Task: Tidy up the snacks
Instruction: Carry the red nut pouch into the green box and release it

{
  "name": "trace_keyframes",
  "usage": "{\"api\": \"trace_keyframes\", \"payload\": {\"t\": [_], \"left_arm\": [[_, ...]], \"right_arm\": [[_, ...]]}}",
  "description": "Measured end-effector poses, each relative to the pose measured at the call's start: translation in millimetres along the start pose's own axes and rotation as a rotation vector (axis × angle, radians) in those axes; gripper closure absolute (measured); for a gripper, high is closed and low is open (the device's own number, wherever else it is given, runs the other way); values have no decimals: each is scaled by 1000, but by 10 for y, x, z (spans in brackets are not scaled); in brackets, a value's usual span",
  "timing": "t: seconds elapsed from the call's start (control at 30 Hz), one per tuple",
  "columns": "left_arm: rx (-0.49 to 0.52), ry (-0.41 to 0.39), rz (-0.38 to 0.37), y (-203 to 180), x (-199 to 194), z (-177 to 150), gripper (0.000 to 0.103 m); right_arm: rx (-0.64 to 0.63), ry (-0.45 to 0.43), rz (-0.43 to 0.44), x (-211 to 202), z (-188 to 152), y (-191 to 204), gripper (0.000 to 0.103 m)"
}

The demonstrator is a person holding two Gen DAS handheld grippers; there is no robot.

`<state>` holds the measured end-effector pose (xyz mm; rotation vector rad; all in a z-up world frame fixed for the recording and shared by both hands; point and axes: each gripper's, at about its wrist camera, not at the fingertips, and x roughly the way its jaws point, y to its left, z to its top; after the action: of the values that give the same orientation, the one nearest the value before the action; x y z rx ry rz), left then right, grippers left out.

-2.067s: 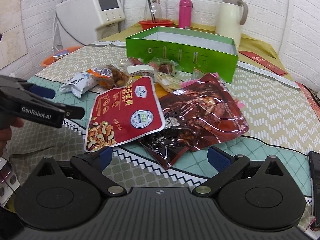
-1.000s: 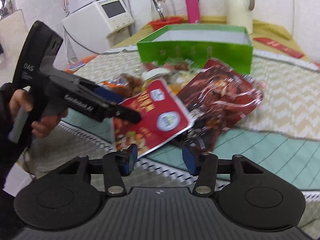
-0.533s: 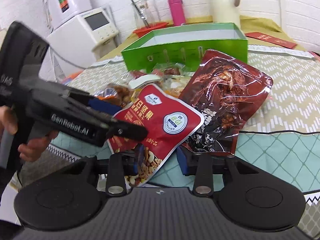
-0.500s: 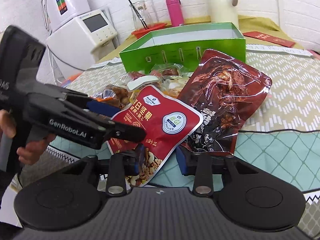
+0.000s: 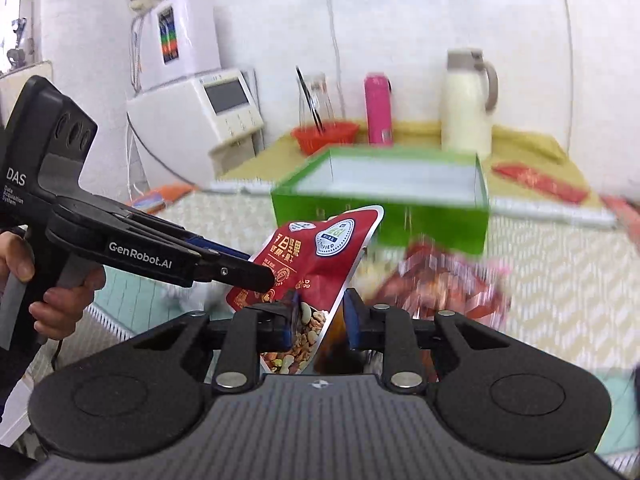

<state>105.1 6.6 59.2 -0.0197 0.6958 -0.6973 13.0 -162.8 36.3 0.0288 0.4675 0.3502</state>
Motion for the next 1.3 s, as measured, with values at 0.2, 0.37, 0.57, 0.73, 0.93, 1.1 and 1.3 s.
{"api": "trace_keyframes", "payload": {"t": [0.2,0.37,0.57,0.73,0.93,1.1,1.3], "left_arm": [[-18,-97,97,214,102,688,83],[-89,-82,136,523,507,1031,84],[-151,-23,168,863,1039,1185,84],[-168,20,201,1043,1372,1234,84],[-177,61,213,1208,1591,1170,80],[-187,-33,253,1187,1434,1137,14],[-147,-77,353,1036,1215,1185,14]], "right_arm": [[-24,-105,26,397,663,-201,59],[14,-123,5,878,952,-491,59],[59,-70,4,1383,984,-810,59],[105,-13,4,1724,983,-1045,59],[122,79,-20,2015,919,-1179,51],[57,117,-75,2089,881,-1167,2],[-11,21,-66,1822,923,-1072,0]]}}
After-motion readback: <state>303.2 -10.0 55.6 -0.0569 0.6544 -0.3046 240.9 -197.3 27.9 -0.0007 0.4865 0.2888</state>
